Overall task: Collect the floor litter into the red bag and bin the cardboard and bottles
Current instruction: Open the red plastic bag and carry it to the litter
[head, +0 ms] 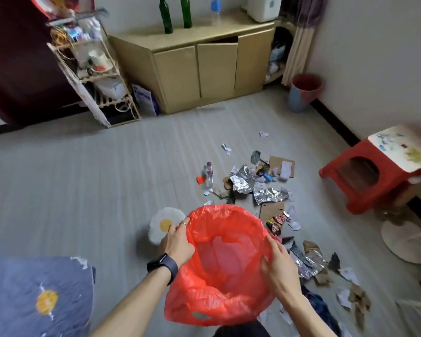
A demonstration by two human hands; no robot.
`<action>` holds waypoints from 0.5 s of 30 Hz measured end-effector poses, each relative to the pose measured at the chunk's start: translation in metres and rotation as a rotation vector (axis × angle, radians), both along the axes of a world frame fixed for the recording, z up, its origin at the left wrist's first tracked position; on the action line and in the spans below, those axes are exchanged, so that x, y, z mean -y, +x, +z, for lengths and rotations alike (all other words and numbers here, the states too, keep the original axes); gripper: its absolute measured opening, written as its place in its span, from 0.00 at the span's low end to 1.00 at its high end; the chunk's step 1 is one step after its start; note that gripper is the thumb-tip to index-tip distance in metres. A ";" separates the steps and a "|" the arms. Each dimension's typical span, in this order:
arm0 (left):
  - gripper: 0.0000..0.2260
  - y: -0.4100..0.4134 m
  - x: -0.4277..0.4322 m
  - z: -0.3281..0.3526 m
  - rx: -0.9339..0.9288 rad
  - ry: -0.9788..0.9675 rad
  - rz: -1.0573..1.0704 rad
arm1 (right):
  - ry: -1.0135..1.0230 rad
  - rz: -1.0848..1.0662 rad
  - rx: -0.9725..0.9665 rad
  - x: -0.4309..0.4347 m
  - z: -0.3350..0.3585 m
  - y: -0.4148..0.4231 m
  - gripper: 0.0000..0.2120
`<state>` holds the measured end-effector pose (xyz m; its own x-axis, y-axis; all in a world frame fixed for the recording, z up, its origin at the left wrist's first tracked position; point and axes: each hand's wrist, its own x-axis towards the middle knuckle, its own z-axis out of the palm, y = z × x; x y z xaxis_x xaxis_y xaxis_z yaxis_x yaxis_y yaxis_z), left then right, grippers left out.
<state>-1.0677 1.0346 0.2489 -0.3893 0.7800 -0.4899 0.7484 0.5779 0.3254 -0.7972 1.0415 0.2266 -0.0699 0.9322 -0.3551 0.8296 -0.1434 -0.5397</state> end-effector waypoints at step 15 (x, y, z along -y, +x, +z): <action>0.35 -0.066 -0.226 0.027 0.120 0.053 0.011 | -0.013 -0.062 -0.092 -0.235 0.028 -0.070 0.35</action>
